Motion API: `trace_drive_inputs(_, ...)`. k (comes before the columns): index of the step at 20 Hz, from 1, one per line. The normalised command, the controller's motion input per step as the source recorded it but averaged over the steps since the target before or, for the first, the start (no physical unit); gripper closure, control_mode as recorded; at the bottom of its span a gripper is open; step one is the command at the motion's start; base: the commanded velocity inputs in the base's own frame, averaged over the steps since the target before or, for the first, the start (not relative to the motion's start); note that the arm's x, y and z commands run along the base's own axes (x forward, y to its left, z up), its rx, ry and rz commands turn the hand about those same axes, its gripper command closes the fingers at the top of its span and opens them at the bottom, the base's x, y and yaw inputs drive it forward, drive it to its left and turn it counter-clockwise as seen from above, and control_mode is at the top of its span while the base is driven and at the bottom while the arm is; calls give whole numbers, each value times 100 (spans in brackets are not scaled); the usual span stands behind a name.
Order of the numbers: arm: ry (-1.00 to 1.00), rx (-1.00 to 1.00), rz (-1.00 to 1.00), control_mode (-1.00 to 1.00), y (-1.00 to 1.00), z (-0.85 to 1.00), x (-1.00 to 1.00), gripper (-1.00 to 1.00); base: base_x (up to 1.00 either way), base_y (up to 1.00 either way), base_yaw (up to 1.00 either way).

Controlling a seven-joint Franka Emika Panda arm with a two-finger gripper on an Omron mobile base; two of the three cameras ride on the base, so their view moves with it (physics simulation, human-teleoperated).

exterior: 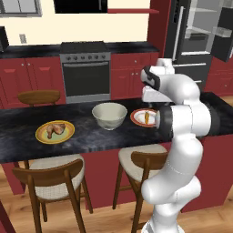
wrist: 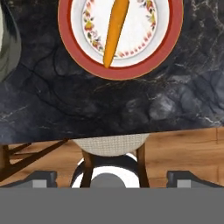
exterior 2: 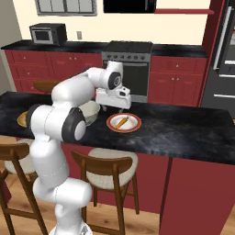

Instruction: Pick the chicken drumstick and carrot from their plates and place them in the bowl. Then put the bowl in the fridge.

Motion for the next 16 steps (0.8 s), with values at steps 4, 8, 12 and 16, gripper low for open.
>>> trace_drive_inputs(4, -7, 0, -8, -100, 0, -47, 37, -100, 0, 0, 0)
trace_drive_inputs(8, -13, 0, -11, -100, 1, -52, 35, -100, 0, 0, 0)
trace_drive_inputs(12, -19, 0, -12, -100, 0, -49, 36, -100, 0, 0, 0)
trace_drive_inputs(16, -11, 0, -13, -100, 0, -45, 44, -100, 0, 0, 0)
